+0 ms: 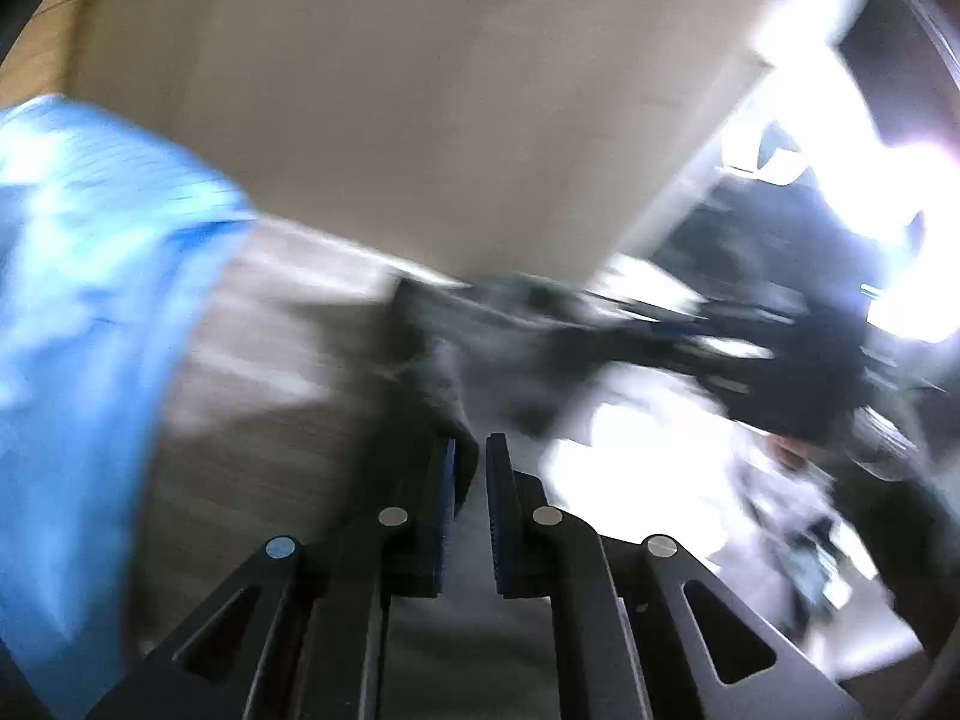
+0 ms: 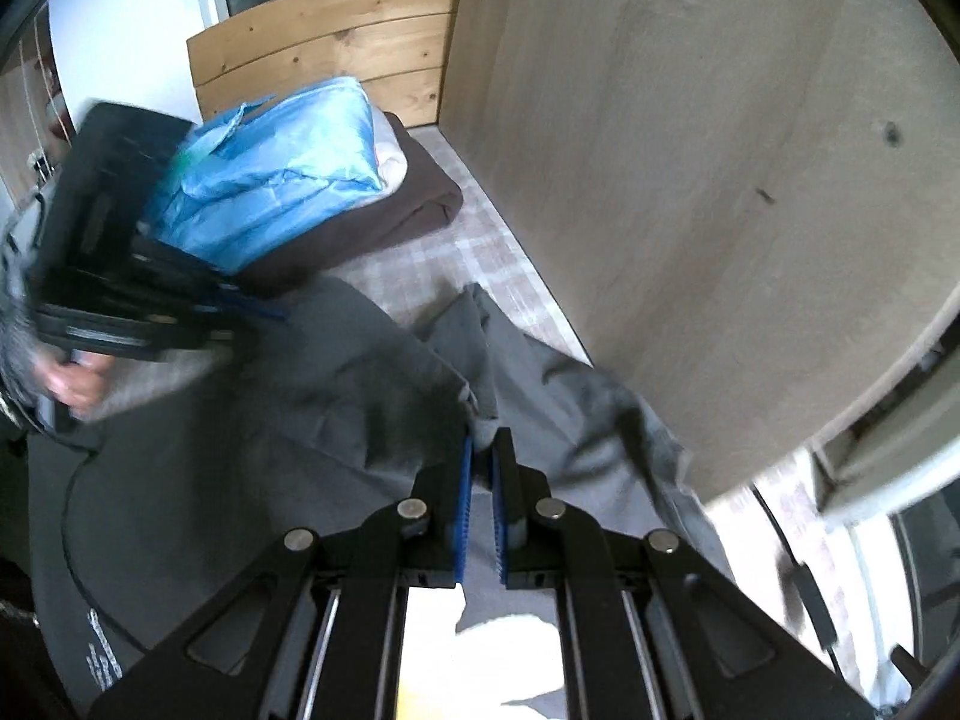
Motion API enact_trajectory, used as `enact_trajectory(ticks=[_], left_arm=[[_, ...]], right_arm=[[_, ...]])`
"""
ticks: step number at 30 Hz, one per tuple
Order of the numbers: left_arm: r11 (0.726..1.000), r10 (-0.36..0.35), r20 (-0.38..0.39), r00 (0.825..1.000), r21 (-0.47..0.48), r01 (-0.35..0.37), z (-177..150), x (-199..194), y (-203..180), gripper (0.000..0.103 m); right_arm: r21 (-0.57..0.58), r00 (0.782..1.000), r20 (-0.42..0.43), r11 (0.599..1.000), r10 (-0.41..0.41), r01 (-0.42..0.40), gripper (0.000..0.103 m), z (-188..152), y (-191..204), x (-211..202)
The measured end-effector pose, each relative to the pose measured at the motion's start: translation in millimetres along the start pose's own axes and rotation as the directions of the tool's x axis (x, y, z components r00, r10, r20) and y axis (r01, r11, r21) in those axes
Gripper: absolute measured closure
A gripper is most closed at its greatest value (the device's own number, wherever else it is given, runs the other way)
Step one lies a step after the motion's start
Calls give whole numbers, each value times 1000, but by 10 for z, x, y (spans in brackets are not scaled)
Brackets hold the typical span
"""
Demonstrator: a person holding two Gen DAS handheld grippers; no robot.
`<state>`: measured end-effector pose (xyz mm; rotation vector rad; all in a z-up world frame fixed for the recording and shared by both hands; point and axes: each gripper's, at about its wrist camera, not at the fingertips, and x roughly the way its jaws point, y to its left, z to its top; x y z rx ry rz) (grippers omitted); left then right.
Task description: Fold clothes
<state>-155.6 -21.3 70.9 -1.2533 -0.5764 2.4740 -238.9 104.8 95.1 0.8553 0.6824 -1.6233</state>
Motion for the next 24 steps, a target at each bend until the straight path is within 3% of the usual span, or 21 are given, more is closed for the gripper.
enact_trajectory(ticks=[3, 5, 9, 12, 18, 24], left_arm=[[985, 2, -140, 990, 171, 23, -302, 30, -344, 75], [975, 43, -174, 984, 224, -3, -430, 19, -409, 69], [976, 180, -136, 974, 147, -160, -388, -15, -106, 64], [948, 307, -85, 948, 114, -297, -313, -1, 104, 64], [898, 395, -87, 915, 249, -364, -448, 147, 121, 64], [879, 406, -86, 910, 307, -364, -524, 192, 70, 64]], right_arm=[[-51, 985, -165, 998, -41, 33, 87, -275, 15, 18], [-38, 965, -236, 994, -113, 107, 55, -402, -42, 13], [163, 993, -121, 986, 1, 19, 55, -288, -275, -161], [277, 996, -58, 960, 64, -46, 55, -15, -399, -54], [310, 983, -114, 945, 147, -105, 55, 460, -355, 555], [388, 961, -167, 911, 219, -140, 55, 696, -403, 898]])
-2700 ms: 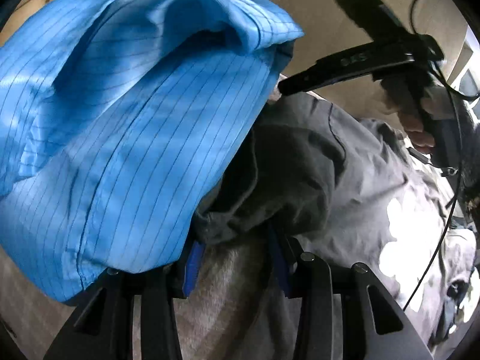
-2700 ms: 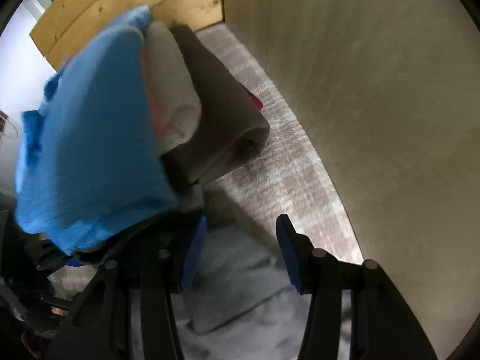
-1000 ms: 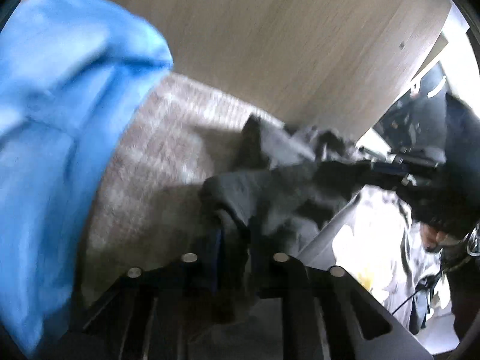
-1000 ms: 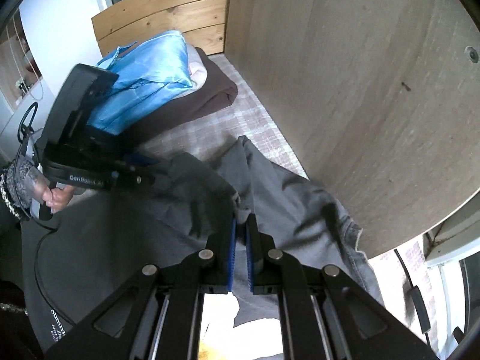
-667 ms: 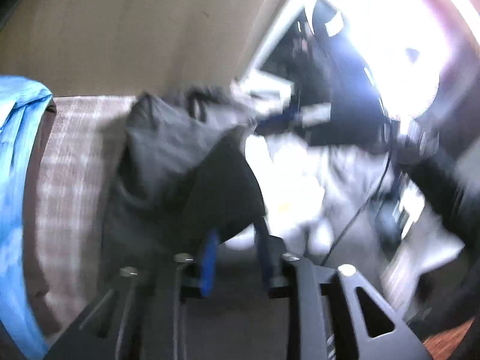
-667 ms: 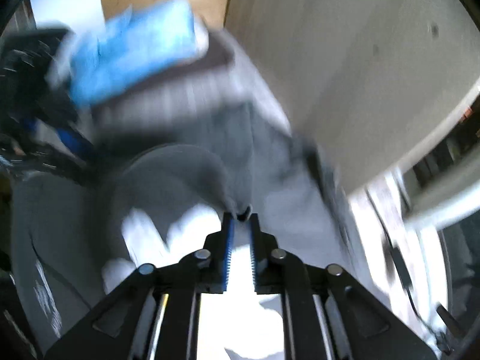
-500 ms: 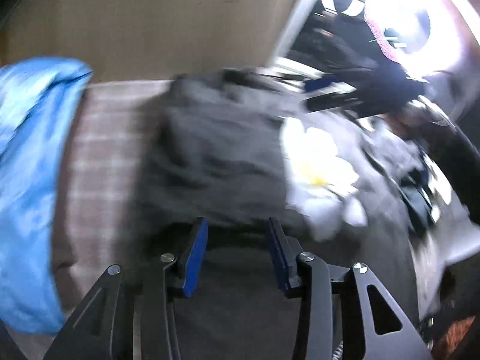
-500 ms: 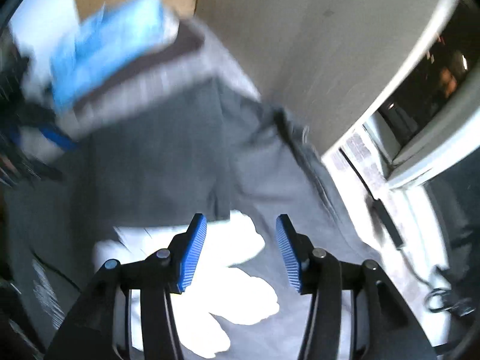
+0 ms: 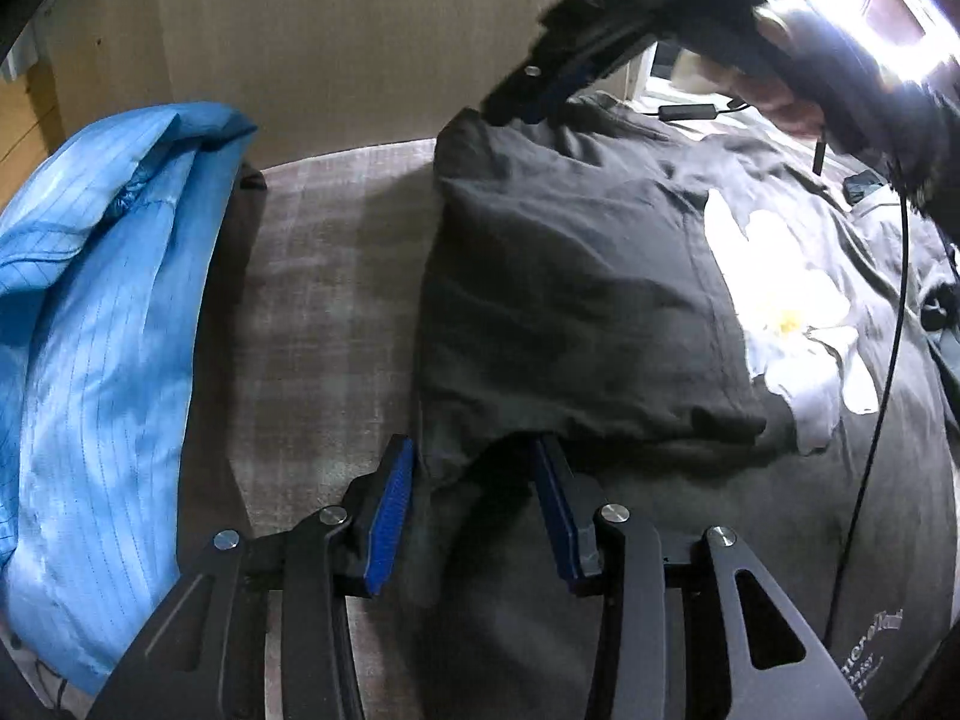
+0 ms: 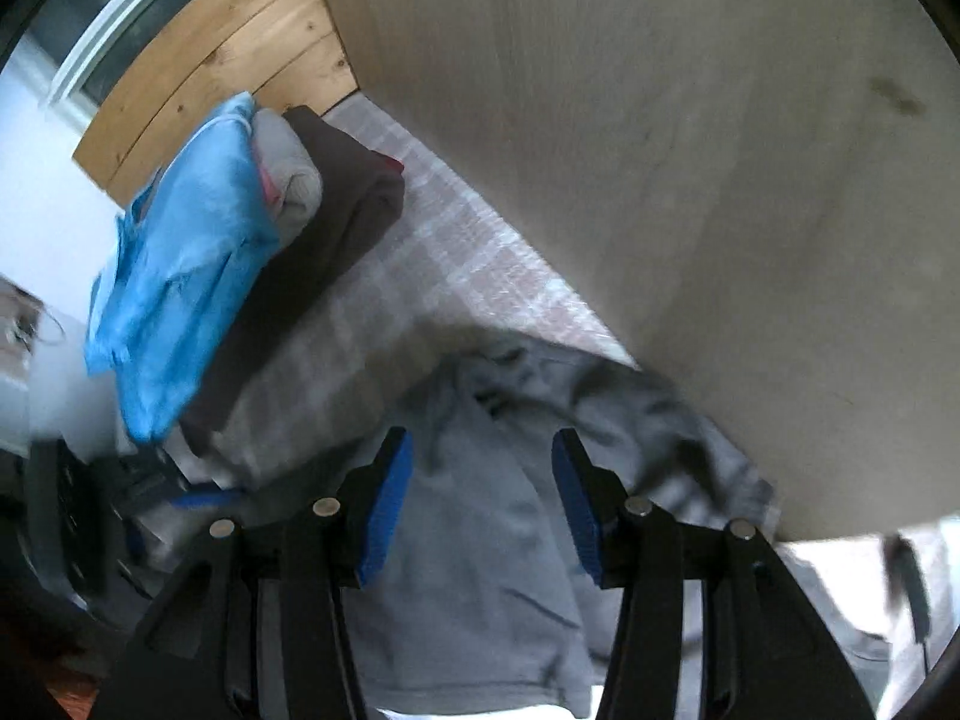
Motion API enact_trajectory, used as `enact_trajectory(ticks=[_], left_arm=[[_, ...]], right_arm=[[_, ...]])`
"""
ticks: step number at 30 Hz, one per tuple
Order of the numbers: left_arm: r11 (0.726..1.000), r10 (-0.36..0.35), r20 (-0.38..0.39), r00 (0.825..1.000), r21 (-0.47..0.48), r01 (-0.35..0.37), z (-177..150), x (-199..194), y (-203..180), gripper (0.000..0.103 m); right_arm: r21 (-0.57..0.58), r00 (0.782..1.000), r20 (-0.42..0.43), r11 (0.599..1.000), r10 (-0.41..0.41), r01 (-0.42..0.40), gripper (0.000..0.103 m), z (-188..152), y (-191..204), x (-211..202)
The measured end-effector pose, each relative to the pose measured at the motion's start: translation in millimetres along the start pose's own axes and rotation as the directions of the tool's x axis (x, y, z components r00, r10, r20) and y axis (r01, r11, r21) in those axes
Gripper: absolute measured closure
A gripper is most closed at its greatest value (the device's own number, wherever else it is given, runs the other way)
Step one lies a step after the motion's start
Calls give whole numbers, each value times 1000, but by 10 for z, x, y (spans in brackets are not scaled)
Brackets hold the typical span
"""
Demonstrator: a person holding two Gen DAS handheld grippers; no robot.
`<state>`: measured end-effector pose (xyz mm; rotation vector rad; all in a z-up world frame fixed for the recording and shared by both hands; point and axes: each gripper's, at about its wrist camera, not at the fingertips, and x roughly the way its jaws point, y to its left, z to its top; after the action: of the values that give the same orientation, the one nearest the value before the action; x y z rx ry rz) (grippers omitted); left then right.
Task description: Fold clothes
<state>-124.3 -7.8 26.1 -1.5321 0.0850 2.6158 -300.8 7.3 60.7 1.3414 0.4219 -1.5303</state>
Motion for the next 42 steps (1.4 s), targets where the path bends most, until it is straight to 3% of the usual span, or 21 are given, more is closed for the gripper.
enact_trajectory(ticks=[4, 6, 8, 10, 12, 14, 18, 22, 25, 27, 29, 32, 36, 40, 42], left_arm=[[1000, 12, -7, 1000, -8, -12, -110, -22, 45, 64], [1000, 5, 2, 1000, -25, -5, -143, -26, 73, 64], [999, 5, 17, 1000, -37, -4, -147, -5, 83, 64], [998, 20, 40, 999, -60, -18, -154, -11, 105, 77], [993, 30, 55, 998, -114, -23, -171, -5, 171, 80], [985, 29, 66, 997, -171, -17, -197, -5, 252, 81], [975, 76, 64, 995, -215, -61, -208, -25, 321, 79], [980, 65, 70, 995, -194, -50, -176, -27, 287, 74], [981, 54, 102, 993, -190, -34, -101, -25, 251, 73], [969, 71, 86, 994, -244, -48, -93, 21, 343, 78], [955, 77, 79, 994, -294, -51, -138, 43, 446, 78], [962, 106, 60, 993, -257, -87, -178, 1, 402, 77], [968, 115, 51, 992, -229, -100, -266, -210, 370, 77], [965, 90, 94, 991, -255, -64, -395, -629, 404, 73], [957, 82, 117, 990, -288, -45, -553, -917, 459, 68]], right_arm=[[-7, 998, -51, 999, 34, -35, 55, 147, 92, 152], [-44, 998, -55, 999, 6, -8, 59, 170, 190, 209], [-116, 998, -47, 993, -39, 33, 90, 175, 351, 279], [-172, 997, 2, 982, -82, 81, 97, 177, 461, 277], [-221, 984, 86, 960, -156, 171, 98, 170, 547, 220], [-259, 964, 102, 930, -244, 263, 97, 183, 564, 300], [-277, 954, 46, 914, -295, 296, 96, 192, 497, 457], [-246, 970, 69, 938, -235, 244, 96, 218, 475, 349], [-281, 964, 77, 923, -253, 264, 97, 229, 531, 373], [-301, 955, 97, 907, -280, 296, 98, 231, 575, 413], [-315, 938, 115, 883, -328, 348, 98, 223, 602, 479], [-357, 913, 99, 842, -396, 404, 97, 187, 627, 612], [-340, 893, 117, 827, -436, 448, 79, 134, 661, 440], [-328, 891, 183, 829, -415, 453, 76, -61, 829, 21], [-344, 920, 187, 854, -345, 390, 76, -257, 984, -126]])
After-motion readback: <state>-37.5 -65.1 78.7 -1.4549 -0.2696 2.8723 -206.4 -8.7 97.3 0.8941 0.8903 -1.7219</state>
